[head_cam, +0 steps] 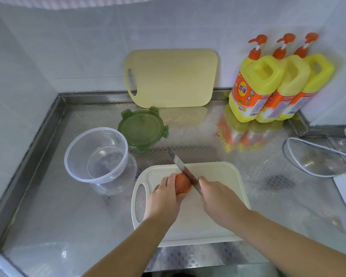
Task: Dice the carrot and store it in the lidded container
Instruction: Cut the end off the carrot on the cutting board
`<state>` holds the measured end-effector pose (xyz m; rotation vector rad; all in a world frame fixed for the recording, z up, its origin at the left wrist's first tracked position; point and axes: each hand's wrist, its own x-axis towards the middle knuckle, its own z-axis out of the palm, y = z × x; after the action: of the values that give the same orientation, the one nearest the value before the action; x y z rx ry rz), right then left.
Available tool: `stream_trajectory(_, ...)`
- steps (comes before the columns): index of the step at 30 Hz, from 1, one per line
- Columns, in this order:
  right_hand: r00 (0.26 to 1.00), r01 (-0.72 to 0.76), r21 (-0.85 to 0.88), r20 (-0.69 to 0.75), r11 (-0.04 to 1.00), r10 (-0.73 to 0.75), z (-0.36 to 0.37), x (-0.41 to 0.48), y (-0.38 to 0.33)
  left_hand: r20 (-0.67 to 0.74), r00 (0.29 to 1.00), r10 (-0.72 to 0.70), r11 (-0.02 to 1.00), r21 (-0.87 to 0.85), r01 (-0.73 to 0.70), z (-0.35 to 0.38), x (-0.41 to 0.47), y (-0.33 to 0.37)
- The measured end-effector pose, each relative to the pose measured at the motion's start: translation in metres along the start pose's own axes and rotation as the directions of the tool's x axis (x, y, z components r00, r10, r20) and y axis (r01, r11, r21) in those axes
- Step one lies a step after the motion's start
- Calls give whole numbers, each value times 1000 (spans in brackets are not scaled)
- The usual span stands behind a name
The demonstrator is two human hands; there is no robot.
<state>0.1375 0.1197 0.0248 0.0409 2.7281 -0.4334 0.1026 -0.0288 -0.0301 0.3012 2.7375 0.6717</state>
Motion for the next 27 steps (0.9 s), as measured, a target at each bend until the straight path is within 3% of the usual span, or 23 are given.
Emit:
stream_trajectory(18,1000,8,31,30,999,-9,17,8,15,-3,999,50,996,71,-49,-4,-1,2)
stream_trajectory(24,1000,12,164,-2,986,-12,36,25,11,-26,998,55,997,64,-53,-1,-3,-1)
stream_trajectory(27,1000,-9,138,20,990,6,32,25,17,-2,999,46,998,53,-46,-3,-3,-1)
